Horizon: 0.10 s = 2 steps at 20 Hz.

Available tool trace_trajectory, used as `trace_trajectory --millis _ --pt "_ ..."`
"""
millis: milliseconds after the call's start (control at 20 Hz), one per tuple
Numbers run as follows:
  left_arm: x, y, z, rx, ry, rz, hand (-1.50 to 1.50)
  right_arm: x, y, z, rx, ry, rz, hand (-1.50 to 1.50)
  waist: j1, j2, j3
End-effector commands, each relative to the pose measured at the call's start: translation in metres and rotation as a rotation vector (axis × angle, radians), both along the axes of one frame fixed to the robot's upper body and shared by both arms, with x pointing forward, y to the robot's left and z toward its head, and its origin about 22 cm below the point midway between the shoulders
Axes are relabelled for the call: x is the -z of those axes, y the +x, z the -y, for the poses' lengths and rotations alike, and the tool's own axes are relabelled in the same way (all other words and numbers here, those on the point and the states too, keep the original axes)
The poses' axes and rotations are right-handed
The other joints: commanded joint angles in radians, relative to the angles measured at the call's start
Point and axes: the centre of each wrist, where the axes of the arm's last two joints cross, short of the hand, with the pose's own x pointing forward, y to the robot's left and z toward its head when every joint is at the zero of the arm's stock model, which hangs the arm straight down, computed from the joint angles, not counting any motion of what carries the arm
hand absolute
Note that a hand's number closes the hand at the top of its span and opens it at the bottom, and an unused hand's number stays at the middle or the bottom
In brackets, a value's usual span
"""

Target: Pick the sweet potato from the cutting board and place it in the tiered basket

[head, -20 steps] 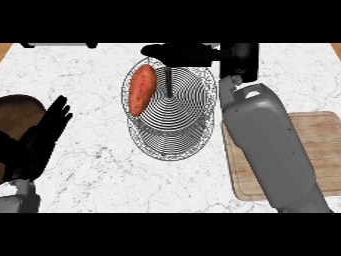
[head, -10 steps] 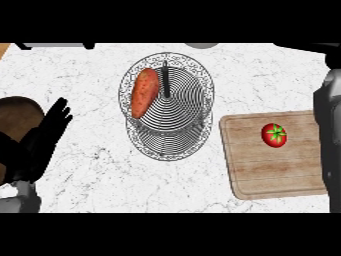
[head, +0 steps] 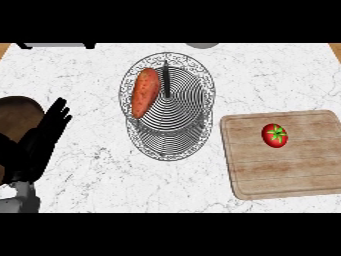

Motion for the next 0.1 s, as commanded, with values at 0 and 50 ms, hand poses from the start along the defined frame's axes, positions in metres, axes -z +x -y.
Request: trace_trajectory --millis 0,50 --pt "-0.020 0.004 -0.006 0.023 0.009 -0.011 0.00 0.006 -0.011 0.041 0.002 -0.039 0.012 -1.50 0.006 0.001 0.000" --pt "0.002 -0.004 0.006 0.018 -0.004 0.002 0.00 -0.005 -0.027 0.055 -0.015 -0.041 0.010 -1.50 0.001 0.000 0.000"
